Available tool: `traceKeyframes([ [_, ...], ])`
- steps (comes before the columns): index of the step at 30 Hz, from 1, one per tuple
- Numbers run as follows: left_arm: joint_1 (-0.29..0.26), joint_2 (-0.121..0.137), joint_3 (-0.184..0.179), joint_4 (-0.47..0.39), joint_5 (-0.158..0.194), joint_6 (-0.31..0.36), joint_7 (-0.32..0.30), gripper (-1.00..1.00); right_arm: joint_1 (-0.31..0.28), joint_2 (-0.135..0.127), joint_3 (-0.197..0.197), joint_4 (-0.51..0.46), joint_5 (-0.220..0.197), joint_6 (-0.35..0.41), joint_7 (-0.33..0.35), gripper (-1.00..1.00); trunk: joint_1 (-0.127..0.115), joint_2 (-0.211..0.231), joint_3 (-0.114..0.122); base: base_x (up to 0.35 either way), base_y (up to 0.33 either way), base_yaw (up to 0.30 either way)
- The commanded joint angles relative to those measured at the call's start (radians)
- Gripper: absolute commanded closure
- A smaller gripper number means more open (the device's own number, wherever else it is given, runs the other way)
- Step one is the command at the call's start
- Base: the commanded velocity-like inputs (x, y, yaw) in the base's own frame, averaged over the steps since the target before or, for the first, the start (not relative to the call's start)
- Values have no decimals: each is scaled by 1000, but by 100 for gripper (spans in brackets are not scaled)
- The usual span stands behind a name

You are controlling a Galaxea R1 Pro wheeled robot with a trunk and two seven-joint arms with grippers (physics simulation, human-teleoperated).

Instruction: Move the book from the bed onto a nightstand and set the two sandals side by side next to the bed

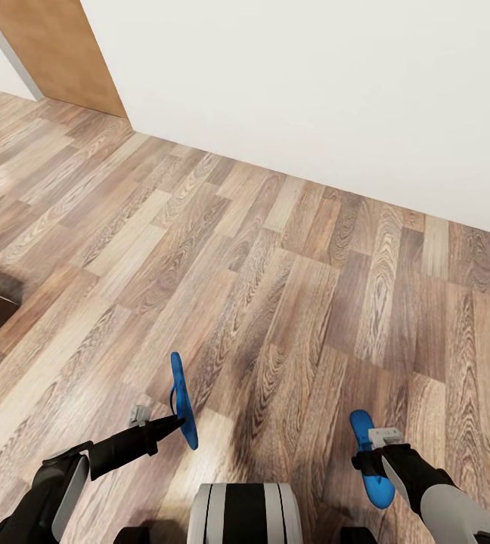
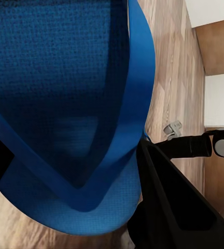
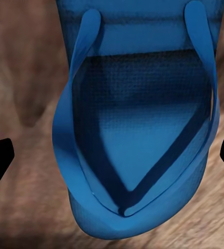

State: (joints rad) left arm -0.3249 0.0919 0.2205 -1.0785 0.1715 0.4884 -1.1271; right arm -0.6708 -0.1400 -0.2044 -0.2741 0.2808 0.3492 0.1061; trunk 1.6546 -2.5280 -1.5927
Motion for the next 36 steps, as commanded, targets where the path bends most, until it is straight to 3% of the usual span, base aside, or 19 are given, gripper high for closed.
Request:
traceKeyframes([
  [1, 0, 0, 0, 0, 3, 7, -3, 100, 0, 0, -7, -3, 11, 5, 7, -100, 0, 0, -1, 0, 0, 0],
  [12, 0, -3, -1, 0, 3, 7, -3, 100, 0, -5, -9, -7, 11, 5, 8, -100, 0, 0, -1, 0, 0, 0],
  [16, 0, -2, -1, 0, 3, 7, -3, 100, 0, -6, -9, -7, 11, 5, 8, -100, 2, -1, -16, 0, 0, 0],
  [32, 0, -3, -1, 0, 3, 7, -3, 100, 0, -6, -10, -8, 11, 5, 7, -100, 2, -1, -16, 0, 0, 0],
  [33, 0, -3, -1, 0, 3, 7, -3, 100, 0, -6, -10, -8, 11, 5, 7, 100, 2, -1, -16, 0, 0, 0],
  [36, 0, -3, -1, 0, 3, 7, -3, 100, 0, -6, -10, -8, 11, 5, 7, 100, 2, -1, -16, 0, 0, 0],
])
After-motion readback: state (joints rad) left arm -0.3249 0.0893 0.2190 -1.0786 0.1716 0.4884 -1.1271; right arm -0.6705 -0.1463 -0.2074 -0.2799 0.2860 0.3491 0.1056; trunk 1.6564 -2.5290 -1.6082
